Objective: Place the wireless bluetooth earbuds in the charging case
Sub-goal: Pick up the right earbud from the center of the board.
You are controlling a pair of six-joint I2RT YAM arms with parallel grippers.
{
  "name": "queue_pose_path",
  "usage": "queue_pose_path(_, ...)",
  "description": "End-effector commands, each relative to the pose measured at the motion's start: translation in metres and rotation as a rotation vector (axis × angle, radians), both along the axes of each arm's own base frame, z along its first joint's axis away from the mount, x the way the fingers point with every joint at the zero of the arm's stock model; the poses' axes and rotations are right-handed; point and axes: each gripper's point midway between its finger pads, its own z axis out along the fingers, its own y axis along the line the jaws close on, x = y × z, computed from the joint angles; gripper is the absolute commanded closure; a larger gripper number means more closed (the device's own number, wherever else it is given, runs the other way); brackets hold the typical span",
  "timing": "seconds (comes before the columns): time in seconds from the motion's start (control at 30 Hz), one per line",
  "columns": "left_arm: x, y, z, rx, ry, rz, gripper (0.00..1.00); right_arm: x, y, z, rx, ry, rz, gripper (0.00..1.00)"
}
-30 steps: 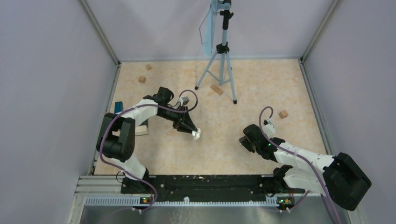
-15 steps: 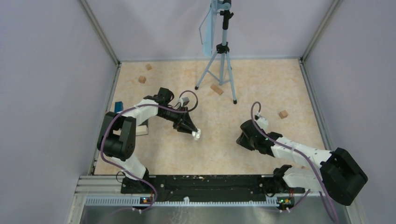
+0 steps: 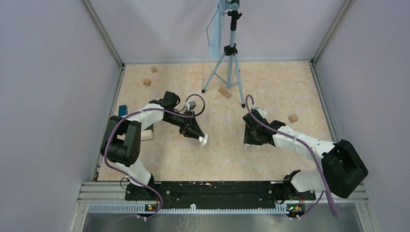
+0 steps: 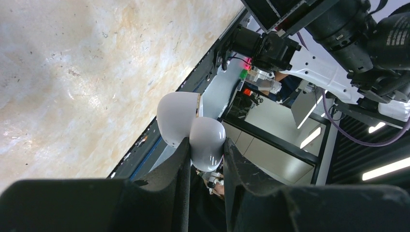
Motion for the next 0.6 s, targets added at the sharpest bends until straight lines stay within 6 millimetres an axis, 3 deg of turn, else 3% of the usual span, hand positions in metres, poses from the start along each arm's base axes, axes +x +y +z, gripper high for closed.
queue_pose_path(0.0,-0.002,-0.002,0.001,-0.033,-0.018,-0.019,1.00,0.001,-0.003,-0.003,-0.043,0.074,-0.027,0.64)
queue_pose_path(0.57,-0.003,-0.002,-0.001,-0.034,-0.013,-0.019,1.00,0.013,0.002,-0.021,-0.071,0.120,-0.016,0.64)
